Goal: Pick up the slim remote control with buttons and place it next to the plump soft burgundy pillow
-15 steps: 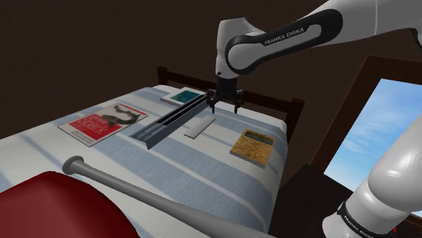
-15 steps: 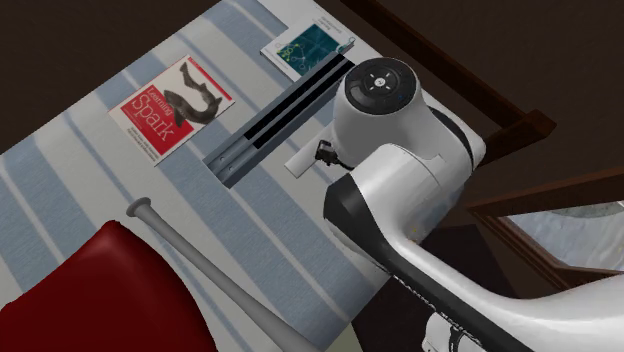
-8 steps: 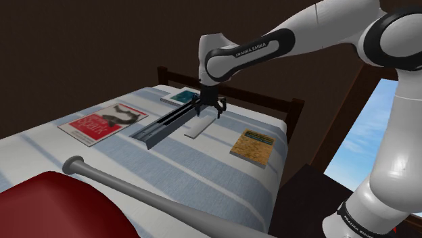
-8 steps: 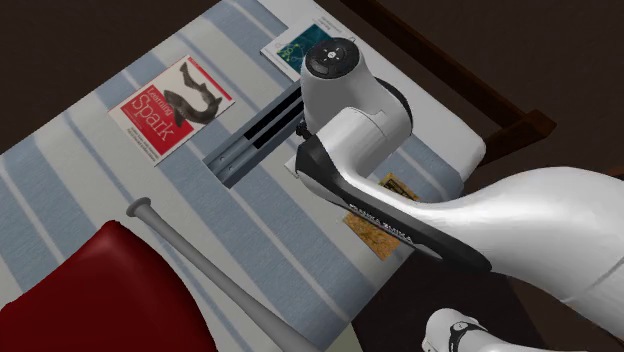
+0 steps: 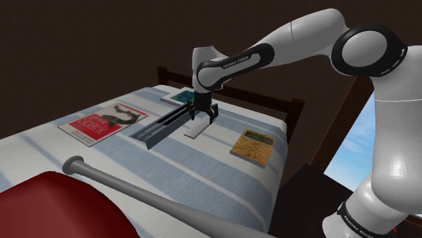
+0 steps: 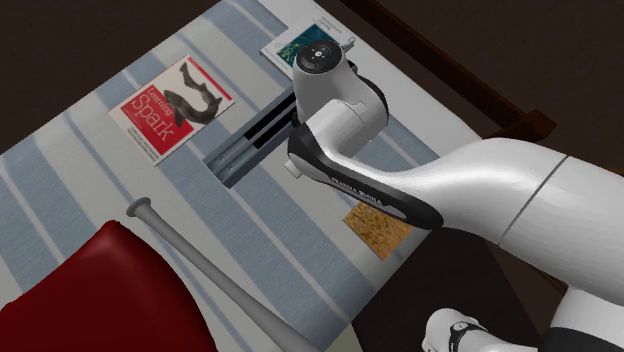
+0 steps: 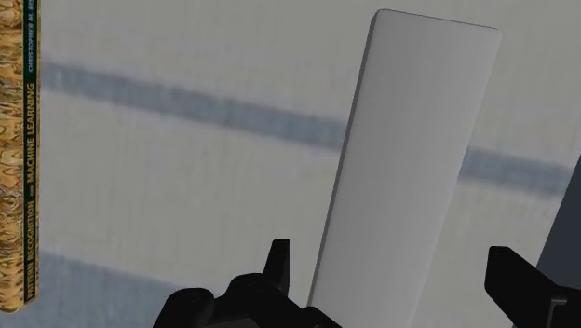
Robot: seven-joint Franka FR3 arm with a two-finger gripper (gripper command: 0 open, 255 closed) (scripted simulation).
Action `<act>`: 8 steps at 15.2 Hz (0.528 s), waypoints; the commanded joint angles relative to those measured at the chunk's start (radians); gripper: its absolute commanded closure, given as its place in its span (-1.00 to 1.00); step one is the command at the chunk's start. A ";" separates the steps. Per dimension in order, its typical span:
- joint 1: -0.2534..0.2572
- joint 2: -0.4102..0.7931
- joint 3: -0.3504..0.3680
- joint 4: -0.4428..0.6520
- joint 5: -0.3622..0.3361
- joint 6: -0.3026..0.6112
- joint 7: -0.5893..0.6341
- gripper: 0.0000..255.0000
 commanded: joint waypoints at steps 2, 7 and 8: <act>0.001 0.018 -0.005 -0.014 -0.008 0.031 0.005 -1.00; 0.002 0.027 -0.007 -0.022 -0.012 0.048 0.007 -1.00; 0.002 0.027 -0.007 -0.022 -0.012 0.048 0.007 -1.00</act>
